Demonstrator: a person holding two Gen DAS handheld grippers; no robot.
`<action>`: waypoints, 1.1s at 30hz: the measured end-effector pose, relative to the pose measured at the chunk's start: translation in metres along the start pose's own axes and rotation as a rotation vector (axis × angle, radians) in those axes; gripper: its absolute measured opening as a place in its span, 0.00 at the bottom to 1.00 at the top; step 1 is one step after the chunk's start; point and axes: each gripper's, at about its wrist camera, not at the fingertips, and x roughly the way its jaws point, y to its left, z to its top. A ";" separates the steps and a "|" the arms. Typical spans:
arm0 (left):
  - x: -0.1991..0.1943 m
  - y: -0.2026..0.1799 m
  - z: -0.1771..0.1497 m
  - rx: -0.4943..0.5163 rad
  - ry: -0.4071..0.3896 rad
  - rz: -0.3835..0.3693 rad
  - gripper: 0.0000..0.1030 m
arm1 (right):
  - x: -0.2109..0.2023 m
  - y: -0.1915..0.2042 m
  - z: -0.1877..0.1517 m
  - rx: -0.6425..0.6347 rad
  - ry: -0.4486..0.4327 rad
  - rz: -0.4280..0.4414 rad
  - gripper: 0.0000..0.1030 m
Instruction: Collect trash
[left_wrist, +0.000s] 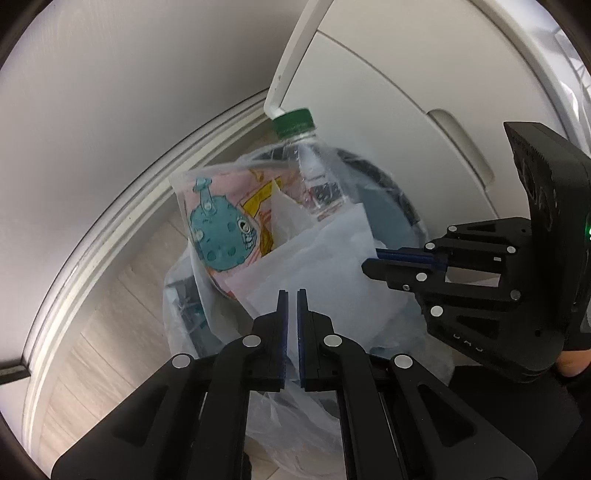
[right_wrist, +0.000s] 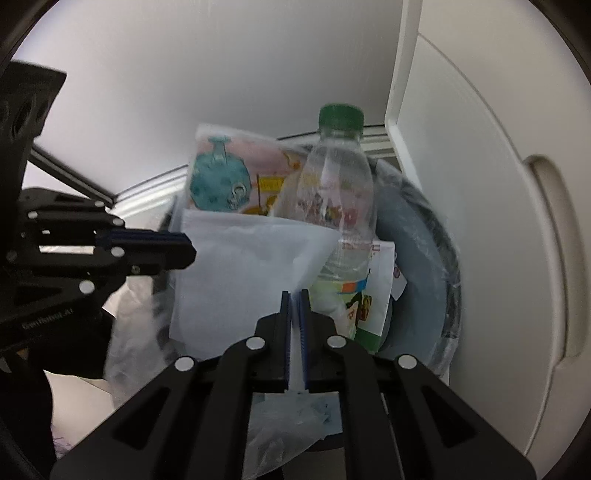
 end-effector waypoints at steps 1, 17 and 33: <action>0.001 -0.001 -0.002 0.005 0.000 0.004 0.02 | 0.001 0.000 -0.001 0.002 -0.002 0.000 0.15; -0.034 0.012 -0.005 -0.042 -0.117 0.127 0.94 | -0.054 0.014 -0.015 -0.095 -0.171 -0.096 0.93; -0.143 -0.024 -0.014 0.001 -0.300 0.140 0.94 | -0.149 0.030 -0.027 -0.081 -0.364 -0.194 0.93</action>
